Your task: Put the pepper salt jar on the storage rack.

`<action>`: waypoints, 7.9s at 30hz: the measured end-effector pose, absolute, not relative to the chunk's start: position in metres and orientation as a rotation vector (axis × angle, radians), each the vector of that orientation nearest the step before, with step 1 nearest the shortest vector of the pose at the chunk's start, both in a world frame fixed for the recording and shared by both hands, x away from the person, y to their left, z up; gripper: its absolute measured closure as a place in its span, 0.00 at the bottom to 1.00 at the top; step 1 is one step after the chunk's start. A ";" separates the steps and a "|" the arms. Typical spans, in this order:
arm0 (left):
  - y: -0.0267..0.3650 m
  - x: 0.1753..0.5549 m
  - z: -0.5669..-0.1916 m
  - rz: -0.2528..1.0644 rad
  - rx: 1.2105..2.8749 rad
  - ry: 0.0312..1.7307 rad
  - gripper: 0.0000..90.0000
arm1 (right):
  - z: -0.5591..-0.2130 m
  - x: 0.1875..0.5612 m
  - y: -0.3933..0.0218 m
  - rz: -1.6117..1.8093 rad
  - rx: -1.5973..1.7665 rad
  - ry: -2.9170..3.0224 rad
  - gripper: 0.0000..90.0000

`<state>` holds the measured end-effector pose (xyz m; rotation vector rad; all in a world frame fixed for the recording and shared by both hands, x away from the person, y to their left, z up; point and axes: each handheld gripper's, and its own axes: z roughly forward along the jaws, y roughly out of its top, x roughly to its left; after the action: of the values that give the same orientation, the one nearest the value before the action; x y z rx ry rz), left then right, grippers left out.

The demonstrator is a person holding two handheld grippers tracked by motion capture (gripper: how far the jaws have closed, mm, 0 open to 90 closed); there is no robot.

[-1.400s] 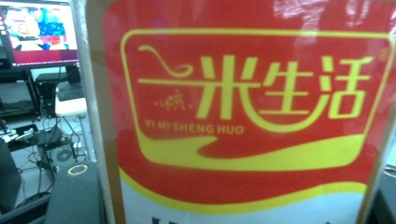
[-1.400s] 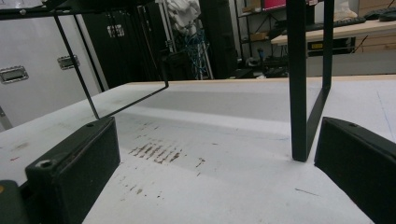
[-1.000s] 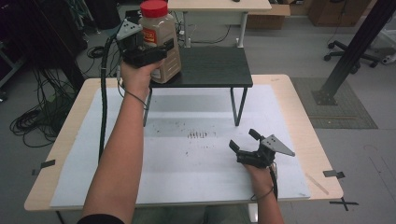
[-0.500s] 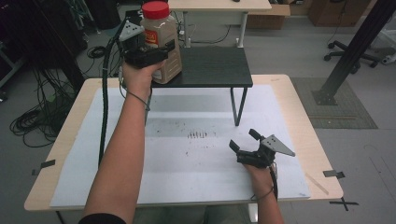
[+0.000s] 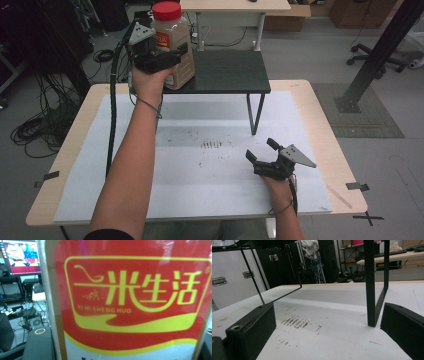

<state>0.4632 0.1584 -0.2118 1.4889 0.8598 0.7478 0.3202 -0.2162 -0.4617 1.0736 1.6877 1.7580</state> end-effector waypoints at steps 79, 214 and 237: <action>0.156 0.452 -0.213 0.781 1.513 0.864 0.00 | -0.462 0.320 -0.217 1.763 1.077 1.675 0.00; 0.286 0.301 -0.405 0.655 1.499 0.886 0.00 | -0.462 0.320 -0.215 1.745 1.059 1.707 0.00; 0.298 0.298 -0.429 0.633 1.537 0.947 0.00 | -0.462 0.319 -0.214 1.737 1.054 1.710 0.00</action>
<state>0.2981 0.2980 -0.4288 1.5372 0.9466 0.6326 0.3193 -0.2139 -0.4618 1.0542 1.7099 1.7368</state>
